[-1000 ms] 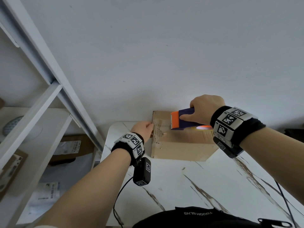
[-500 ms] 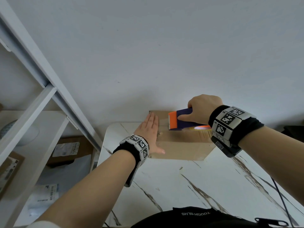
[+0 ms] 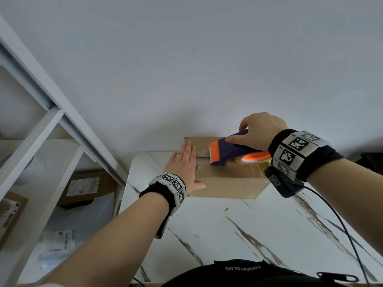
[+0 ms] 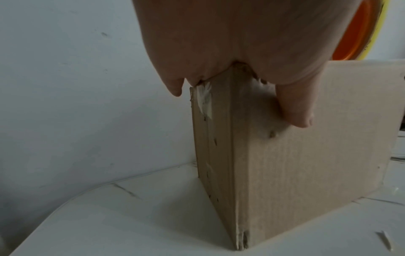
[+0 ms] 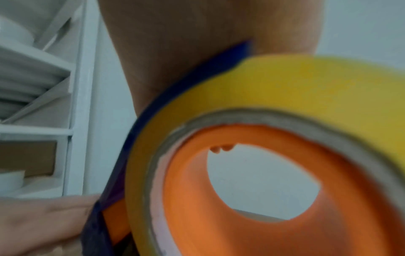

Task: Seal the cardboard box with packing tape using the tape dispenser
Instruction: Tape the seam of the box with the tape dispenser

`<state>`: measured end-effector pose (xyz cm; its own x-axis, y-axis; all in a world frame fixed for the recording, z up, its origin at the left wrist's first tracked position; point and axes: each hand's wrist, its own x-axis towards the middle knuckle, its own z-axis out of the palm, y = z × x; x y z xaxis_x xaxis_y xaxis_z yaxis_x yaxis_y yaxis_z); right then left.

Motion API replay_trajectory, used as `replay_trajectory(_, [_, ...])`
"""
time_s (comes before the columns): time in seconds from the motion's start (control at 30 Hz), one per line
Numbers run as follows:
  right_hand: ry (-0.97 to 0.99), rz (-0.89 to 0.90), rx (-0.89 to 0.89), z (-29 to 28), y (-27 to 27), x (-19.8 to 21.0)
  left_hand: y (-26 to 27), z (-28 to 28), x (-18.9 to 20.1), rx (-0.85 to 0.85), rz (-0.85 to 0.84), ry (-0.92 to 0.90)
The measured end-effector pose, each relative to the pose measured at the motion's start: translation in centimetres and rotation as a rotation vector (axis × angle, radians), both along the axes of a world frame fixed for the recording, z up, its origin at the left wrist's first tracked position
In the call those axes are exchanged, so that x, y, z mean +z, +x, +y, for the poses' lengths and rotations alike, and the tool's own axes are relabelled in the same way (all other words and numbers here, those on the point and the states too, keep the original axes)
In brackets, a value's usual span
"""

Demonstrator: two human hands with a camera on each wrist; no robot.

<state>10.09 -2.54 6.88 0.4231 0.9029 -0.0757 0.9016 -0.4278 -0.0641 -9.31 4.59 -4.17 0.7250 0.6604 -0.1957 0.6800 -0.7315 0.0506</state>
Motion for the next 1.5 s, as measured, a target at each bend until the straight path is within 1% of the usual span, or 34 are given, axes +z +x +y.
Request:
replay_trajectory(0.07, [0.069,0.094,-0.053,-0.5,0.8,-0.3,0.0,0.0,0.1,0.001,0.004,0.007])
replay_trajectory(0.2, [0.241,0.338,-0.189,-1.6,2.4,-1.7,0.0,0.0,0.2,0.004,0.018,-0.004])
replay_trajectory(0.33, [0.348,0.586,-0.290,-2.6,3.1,-2.4,0.2,0.1,0.6,0.027,0.027,-0.085])
replay_trajectory(0.4, [0.398,0.700,-0.308,-2.6,3.2,-2.6,0.6,-0.1,0.8,0.069,-0.011,-0.130])
replay_trajectory(0.5, [0.460,0.792,-0.332,-2.3,2.9,-2.9,1.6,-0.4,0.4,0.156,-0.155,-0.111])
replay_trajectory(0.57, [0.477,0.787,-0.351,-2.0,2.7,-3.0,2.2,-0.6,-0.3,0.174,-0.158,-0.060])
replay_trajectory(0.67, [0.463,0.756,-0.353,-1.7,2.8,-3.0,2.5,-0.8,-1.2,0.159,-0.098,0.011])
replay_trajectory(0.83, [0.462,0.771,-0.328,-1.9,3.3,-2.5,2.4,-0.7,-1.4,0.168,-0.086,0.034])
replay_trajectory(0.97, [0.476,0.806,-0.293,-2.1,3.7,-1.5,2.2,-0.9,-1.3,0.166,-0.101,0.020])
replay_trajectory(1.2, [0.423,0.757,-0.210,-2.7,4.4,-0.9,2.2,-0.8,-1.0,0.174,-0.121,-0.010])
replay_trajectory(1.4, [0.422,0.747,-0.274,-5.4,8.0,-1.0,2.3,-0.7,-0.9,0.174,-0.093,-0.021])
replay_trajectory(1.5, [0.404,0.741,-0.263,-5.9,8.2,-1.8,2.3,-0.7,-1.1,0.170,-0.107,0.001])
